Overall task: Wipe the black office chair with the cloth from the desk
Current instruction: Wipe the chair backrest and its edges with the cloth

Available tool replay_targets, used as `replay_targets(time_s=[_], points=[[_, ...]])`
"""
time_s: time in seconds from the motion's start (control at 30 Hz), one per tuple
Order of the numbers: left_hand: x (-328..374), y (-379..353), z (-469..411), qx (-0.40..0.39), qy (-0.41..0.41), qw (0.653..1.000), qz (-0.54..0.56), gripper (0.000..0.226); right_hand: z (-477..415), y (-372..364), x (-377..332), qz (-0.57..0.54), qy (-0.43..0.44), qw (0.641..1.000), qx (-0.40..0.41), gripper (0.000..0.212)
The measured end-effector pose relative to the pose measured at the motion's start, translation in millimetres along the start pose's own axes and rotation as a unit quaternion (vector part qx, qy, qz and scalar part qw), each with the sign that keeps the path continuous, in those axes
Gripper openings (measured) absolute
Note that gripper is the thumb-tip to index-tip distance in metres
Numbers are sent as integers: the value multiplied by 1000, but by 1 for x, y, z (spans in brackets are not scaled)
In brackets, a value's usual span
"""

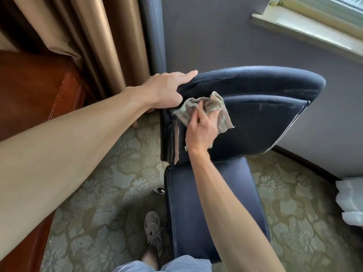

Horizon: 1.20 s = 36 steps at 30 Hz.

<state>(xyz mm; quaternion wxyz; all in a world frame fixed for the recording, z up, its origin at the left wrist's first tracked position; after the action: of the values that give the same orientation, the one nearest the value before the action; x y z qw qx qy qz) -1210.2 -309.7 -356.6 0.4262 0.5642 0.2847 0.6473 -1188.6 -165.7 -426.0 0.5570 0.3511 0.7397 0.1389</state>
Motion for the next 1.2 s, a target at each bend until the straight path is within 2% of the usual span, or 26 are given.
replay_targets(time_s=[0.07, 0.2, 0.47, 0.7, 0.77, 0.87, 1.0, 1.07, 1.2], points=[[-1, -1, -1, 3, 3, 1000, 3, 94, 14, -16, -9, -30, 4, 999, -13, 27], [-3, -1, -3, 7, 5, 1000, 2, 98, 47, -40, -30, -36, 77, 996, -32, 23], [2, 0, -5, 26, -5, 1000, -3, 98, 32, -24, -17, 7, 159, 987, -5, 25], [8, -2, -9, 46, 8, 998, -32, 96, -24, 23, 26, 53, 85, 995, 19, 28], [17, 1, -11, 78, 33, 995, -44, 85, -39, 36, 34, 70, 83, 994, 17, 30], [49, 6, -30, 131, 45, 988, -61, 51, -47, 40, 40, 82, 93, 992, 2, 30], [108, -9, -70, 98, -8, 994, -54, 63, -47, 38, 45, 82, 115, 990, -2, 31], [127, -18, -87, 81, -10, 995, -54, 62, -50, 40, 51, 80, 130, 988, -6, 33], [138, -17, -100, 152, 16, 985, -78, 41, -80, 59, 86, 71, 103, 992, 16, 33]])
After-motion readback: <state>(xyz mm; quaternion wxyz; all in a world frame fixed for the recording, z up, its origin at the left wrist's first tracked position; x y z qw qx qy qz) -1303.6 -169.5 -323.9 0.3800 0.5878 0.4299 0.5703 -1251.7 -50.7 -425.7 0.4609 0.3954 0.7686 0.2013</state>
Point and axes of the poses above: each hand's wrist, its own z-axis away from the middle knuckle, its own y-axis out of the back of the hand, x = y × z, the point moved 9 cm from there along -z, towards the middle knuckle, and after that the axes turned 3 degrees about z, right-handed, at the moved point
